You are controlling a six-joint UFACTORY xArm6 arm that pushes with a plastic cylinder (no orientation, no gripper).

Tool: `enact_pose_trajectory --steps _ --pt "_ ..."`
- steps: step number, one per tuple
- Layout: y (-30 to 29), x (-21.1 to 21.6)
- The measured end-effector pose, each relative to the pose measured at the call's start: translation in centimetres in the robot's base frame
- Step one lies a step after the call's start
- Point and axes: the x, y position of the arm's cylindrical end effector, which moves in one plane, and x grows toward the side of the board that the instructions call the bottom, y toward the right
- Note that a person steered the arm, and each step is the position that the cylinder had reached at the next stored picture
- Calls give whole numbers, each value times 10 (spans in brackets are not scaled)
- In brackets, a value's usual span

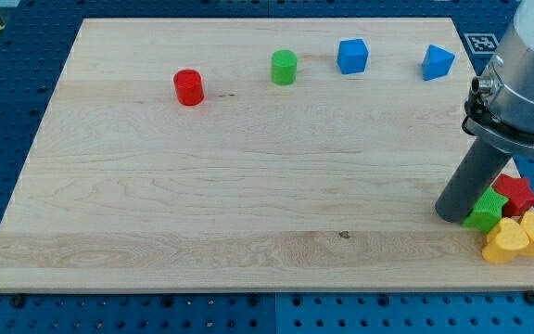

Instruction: Slide red circle towards bottom center

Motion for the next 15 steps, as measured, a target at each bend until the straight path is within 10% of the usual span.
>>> enact_pose_trajectory --steps 6,15 --pt "-291 -152" --pt "-392 -238"
